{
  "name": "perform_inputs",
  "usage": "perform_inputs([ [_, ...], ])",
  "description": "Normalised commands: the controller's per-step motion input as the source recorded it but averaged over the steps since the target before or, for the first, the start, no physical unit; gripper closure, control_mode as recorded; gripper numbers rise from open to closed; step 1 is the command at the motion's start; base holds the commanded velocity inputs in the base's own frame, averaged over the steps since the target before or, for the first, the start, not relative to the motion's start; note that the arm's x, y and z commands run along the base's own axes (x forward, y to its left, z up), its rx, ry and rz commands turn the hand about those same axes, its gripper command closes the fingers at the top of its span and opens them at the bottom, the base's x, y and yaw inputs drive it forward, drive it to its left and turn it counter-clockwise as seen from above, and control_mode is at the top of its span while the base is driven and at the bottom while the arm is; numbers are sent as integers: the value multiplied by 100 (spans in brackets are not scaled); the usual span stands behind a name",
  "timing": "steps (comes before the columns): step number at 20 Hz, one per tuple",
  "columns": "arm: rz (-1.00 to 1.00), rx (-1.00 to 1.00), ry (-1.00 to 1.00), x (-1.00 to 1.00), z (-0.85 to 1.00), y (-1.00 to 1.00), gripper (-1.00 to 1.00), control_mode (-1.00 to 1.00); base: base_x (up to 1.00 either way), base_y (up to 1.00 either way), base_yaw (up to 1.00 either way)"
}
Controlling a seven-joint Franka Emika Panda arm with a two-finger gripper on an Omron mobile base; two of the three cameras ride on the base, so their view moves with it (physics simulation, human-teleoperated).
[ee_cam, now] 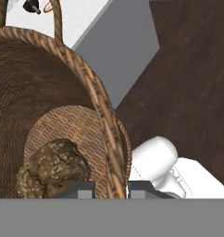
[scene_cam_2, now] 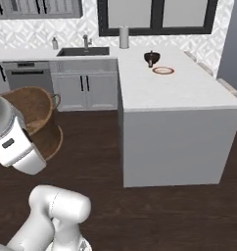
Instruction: Open the cabinet, pick up the bread from the cabinet and place it in the basket. Then move the basket to the dining counter.
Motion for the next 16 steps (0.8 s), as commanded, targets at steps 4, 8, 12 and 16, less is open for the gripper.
perform_inputs([
  [4,0,0,0,0,0,0,100,100,100,-100,18],
  [8,0,0,0,0,0,0,100,100,100,-94,23],
  [12,0,0,0,0,0,0,100,100,100,-100,17],
  [16,0,0,0,0,0,0,100,100,100,-98,12],
])
